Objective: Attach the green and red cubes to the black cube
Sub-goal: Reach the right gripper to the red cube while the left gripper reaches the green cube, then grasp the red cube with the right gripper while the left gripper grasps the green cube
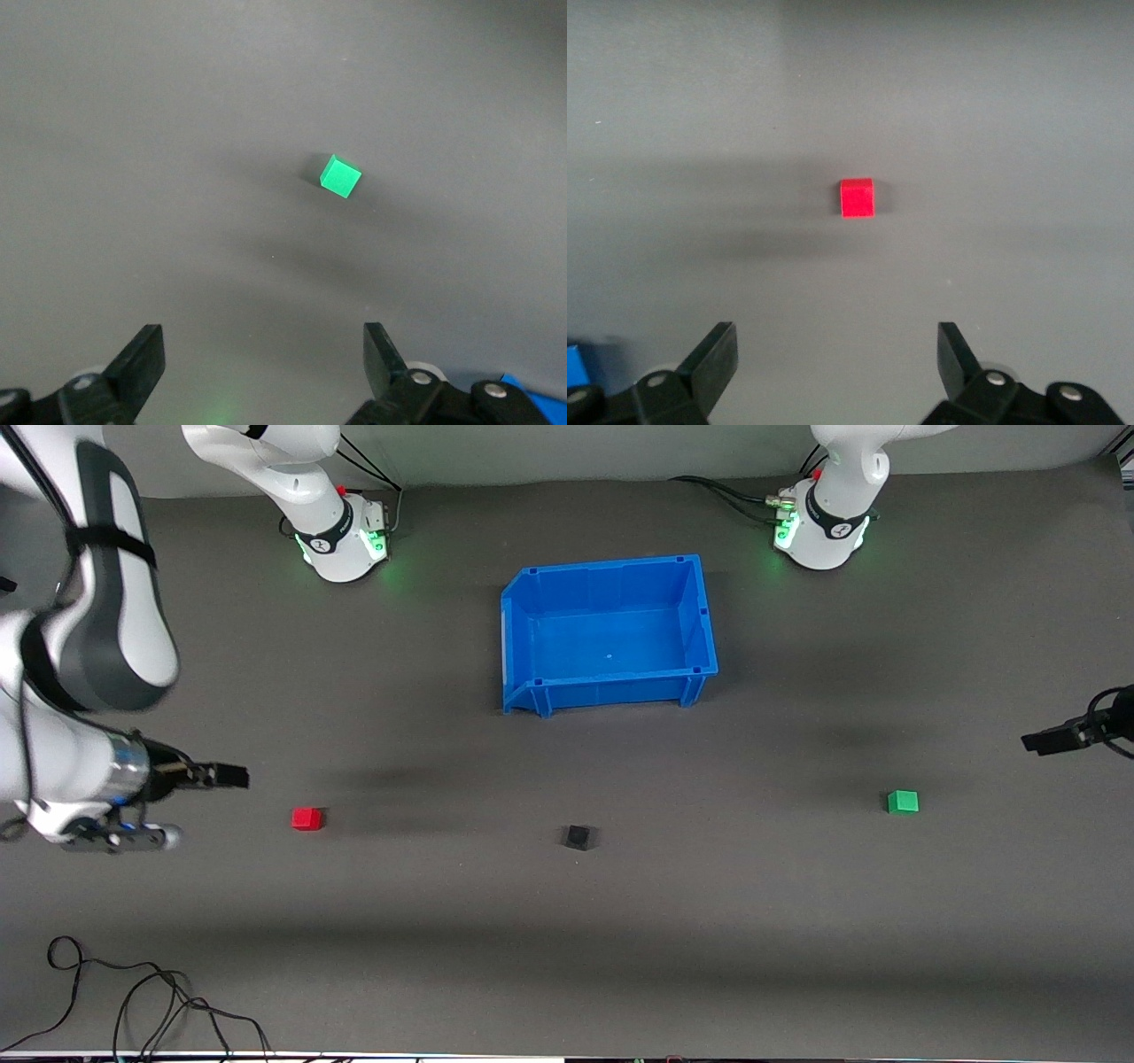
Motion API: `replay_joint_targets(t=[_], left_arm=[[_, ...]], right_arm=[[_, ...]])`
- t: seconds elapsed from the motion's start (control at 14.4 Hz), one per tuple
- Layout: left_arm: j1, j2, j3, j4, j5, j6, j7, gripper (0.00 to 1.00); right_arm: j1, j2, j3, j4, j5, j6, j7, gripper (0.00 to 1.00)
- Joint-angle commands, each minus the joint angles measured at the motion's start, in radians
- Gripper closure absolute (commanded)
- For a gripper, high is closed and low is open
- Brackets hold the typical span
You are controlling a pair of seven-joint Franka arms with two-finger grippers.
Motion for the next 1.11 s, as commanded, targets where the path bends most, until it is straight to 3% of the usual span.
replay_joint_targets(t=[0.0,0.21,0.35,0.69,0.83,1.04], left_arm=[[-0.011,0.044,-0.002,0.005,0.009,0.004,-0.151,0.0],[-0.016,0.106,-0.004,-0.014,0.035,0.096,-0.346,0.0],[-0.014,0.106,-0.004,-0.089,0.031,0.21,-0.563,0.0],[-0.032,0.159,-0.008,-0.276,0.018,0.552,-0.978,0.02],[-0.04,0.192,-0.01,-0.319,0.012,0.643,-1.026,0.05],[-0.04,0.221,-0.01,-0.322,-0.037,0.648,-1.035,0.09]], right_arm=[[0.001,0.102,-0.003,0.022,0.015,0.076,0.008,0.0],[-0.001,0.154,-0.005,-0.065,0.015,0.256,0.01,0.0],[-0.005,0.188,-0.005,-0.114,0.015,0.356,0.011,0.0],[-0.005,0.261,-0.005,-0.143,0.015,0.446,0.022,0.0],[-0.007,0.286,-0.006,-0.151,0.015,0.449,0.02,0.0],[-0.007,0.294,-0.006,-0.169,0.015,0.482,0.022,0.0]])
